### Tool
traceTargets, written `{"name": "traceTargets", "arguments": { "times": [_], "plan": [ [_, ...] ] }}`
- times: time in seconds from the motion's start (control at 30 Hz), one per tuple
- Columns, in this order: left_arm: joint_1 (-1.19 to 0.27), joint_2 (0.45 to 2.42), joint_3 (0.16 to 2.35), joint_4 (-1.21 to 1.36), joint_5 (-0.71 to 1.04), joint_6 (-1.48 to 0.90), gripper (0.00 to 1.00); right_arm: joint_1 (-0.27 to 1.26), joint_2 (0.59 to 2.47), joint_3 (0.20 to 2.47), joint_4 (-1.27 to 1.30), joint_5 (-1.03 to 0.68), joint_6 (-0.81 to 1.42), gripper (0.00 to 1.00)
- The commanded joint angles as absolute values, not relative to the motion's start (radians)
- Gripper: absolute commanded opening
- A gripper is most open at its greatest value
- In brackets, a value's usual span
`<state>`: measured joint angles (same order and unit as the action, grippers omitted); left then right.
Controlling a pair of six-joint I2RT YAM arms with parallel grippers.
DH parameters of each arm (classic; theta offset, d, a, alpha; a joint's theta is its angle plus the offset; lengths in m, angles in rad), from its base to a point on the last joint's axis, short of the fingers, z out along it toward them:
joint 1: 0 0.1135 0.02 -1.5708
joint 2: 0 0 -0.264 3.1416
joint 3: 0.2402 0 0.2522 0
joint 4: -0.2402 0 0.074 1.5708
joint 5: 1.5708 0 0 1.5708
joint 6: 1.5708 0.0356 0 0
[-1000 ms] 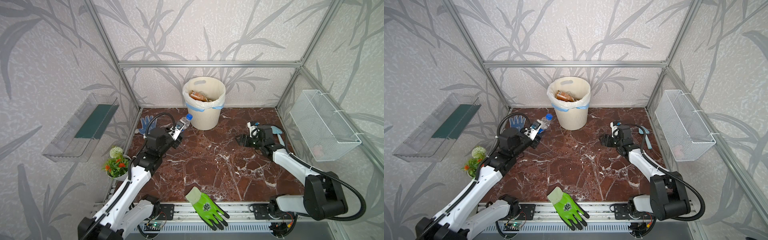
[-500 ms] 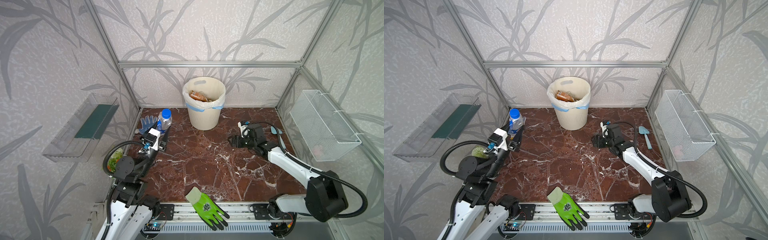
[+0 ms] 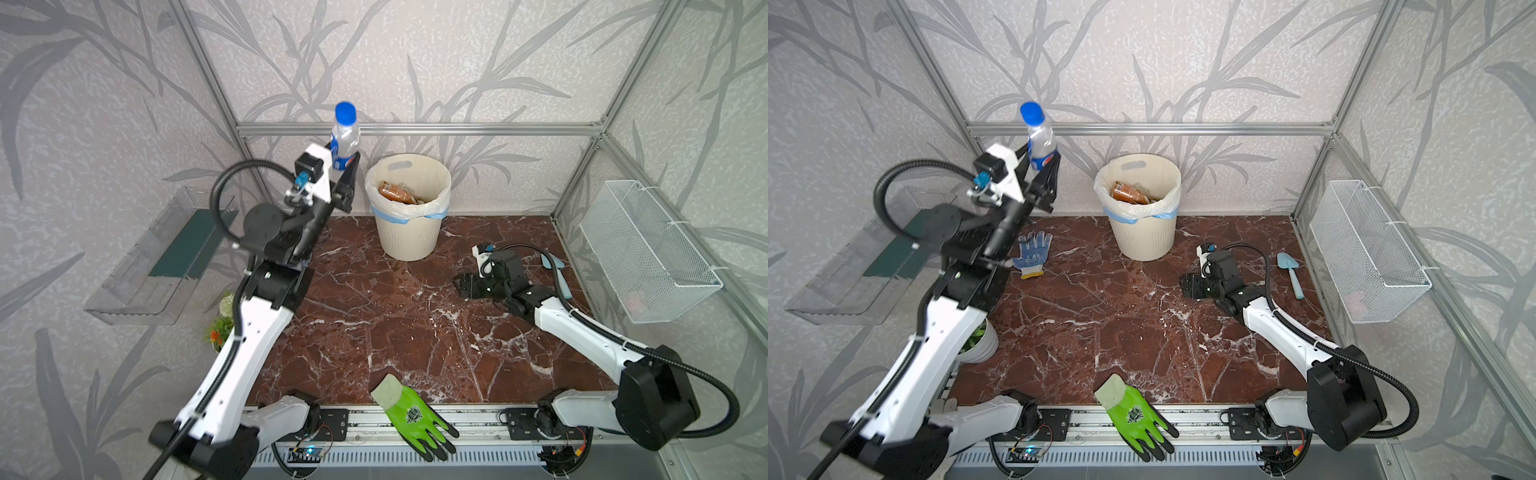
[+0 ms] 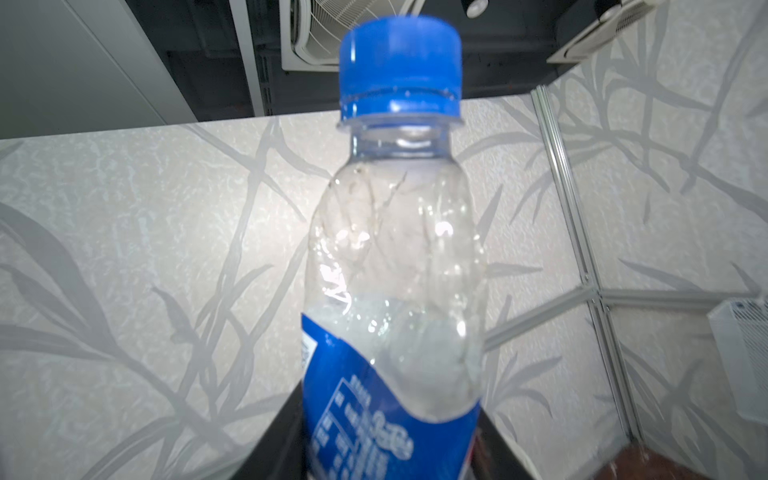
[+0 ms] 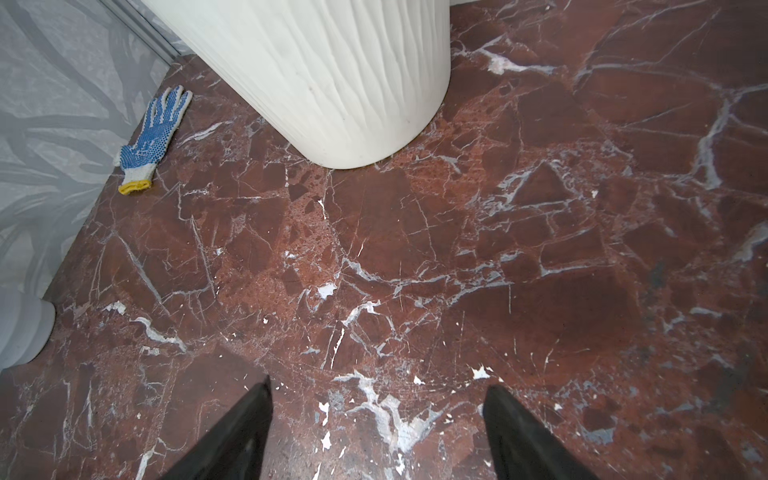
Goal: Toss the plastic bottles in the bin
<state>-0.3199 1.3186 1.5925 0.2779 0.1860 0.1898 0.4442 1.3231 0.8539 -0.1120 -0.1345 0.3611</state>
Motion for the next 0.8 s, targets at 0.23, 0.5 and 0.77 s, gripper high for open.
{"name": "traceTargets", "arguments": {
  "times": [0.23, 0.5, 0.77],
  "plan": [
    [-0.316, 1.799, 2.141, -0.294, 0.294, 0.039, 0.99, 0.449, 1.236, 0.773, -0.070, -0.124, 0.347, 0.81],
    [-0.314, 1.516, 1.916, -0.279, 0.152, 0.137, 0.99, 0.447, 1.245, 0.764, -0.042, -0.133, 0.330, 0.82],
    [-0.285, 1.112, 1.297, -0.105, -0.142, 0.133, 0.99, 0.429, 1.257, 0.774, -0.025, -0.085, 0.306, 0.82]
  ]
}}
